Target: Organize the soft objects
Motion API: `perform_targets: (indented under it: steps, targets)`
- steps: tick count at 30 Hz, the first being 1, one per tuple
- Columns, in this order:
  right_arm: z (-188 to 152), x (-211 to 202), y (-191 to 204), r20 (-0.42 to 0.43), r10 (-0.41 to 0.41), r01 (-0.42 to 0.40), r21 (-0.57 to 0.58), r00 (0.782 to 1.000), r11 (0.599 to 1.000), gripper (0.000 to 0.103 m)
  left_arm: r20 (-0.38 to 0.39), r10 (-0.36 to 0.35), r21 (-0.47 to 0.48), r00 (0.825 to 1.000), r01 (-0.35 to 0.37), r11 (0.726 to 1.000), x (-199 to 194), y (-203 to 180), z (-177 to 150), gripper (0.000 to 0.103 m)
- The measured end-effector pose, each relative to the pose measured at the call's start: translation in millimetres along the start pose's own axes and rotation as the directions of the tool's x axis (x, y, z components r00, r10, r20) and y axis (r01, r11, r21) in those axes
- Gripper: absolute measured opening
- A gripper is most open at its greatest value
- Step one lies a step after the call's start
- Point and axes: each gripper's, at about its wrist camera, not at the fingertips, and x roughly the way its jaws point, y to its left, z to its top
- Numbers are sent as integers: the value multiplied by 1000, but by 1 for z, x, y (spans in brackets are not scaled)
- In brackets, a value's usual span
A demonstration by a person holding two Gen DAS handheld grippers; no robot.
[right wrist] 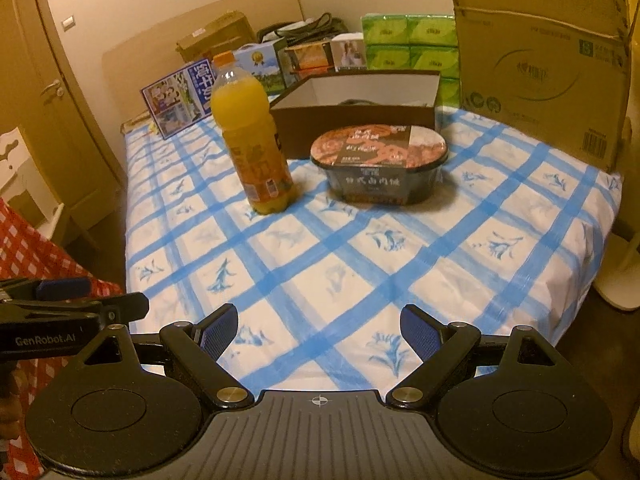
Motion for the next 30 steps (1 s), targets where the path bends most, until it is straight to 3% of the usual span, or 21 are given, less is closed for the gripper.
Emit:
perform_targets:
  steps: [16,30]
  targets:
    - [-13,17,-3,-88,0,2,18,996,1000,88,-53,-5,22,999,6,1000,10,-7,-7,85]
    - [-11,27,-8,-107,-6,10,40,994,999,88,-69,-6,22,998,7,1000,20,-7,-6,85]
